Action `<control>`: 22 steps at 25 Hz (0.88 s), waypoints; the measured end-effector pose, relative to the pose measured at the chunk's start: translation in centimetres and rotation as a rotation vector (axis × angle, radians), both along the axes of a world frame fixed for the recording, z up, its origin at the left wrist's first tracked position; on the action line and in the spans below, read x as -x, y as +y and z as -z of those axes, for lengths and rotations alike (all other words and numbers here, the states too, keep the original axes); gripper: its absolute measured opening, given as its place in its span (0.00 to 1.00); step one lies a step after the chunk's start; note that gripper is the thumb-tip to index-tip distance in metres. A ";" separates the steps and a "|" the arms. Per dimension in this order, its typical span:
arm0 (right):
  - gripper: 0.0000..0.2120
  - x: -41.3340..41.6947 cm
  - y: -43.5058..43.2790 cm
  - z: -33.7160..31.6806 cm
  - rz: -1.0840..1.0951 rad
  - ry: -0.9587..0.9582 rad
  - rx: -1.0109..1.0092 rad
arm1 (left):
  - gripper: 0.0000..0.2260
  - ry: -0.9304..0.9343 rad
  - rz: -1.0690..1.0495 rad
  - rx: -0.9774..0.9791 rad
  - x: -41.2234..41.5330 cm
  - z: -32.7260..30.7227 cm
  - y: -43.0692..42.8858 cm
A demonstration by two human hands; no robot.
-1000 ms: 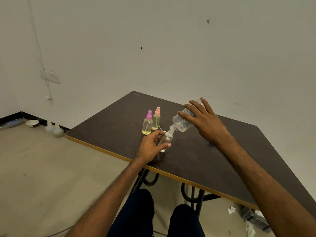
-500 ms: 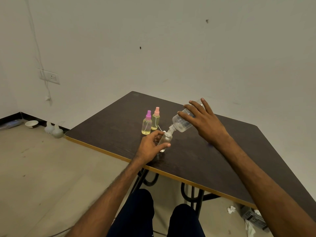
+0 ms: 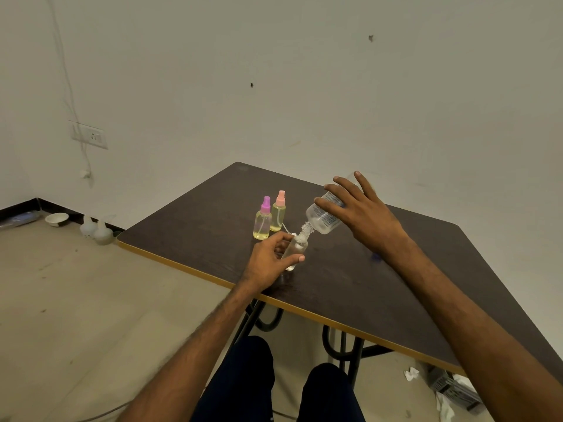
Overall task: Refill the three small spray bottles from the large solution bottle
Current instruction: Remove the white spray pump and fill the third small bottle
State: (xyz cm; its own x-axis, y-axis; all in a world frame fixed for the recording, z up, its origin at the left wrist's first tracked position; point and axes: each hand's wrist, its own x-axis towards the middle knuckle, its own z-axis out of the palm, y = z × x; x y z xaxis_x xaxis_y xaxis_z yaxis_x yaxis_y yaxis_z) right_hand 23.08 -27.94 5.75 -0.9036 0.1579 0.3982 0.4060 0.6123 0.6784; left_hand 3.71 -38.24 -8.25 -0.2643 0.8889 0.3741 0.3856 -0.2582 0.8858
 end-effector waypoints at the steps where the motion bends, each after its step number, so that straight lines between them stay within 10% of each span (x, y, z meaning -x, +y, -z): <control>1: 0.40 0.0 0.0 -0.1 -0.005 0.000 -0.001 | 0.19 -0.004 0.001 0.001 0.0 0.0 0.0; 13: 0.42 -0.9 0.8 3.9 0.109 0.191 0.351 | 0.20 -0.007 -0.029 0.005 0.0 -0.1 -0.2; 22: 0.38 -1.2 0.2 8.2 0.070 0.916 1.126 | 0.24 -0.044 -0.058 0.022 0.1 0.2 0.2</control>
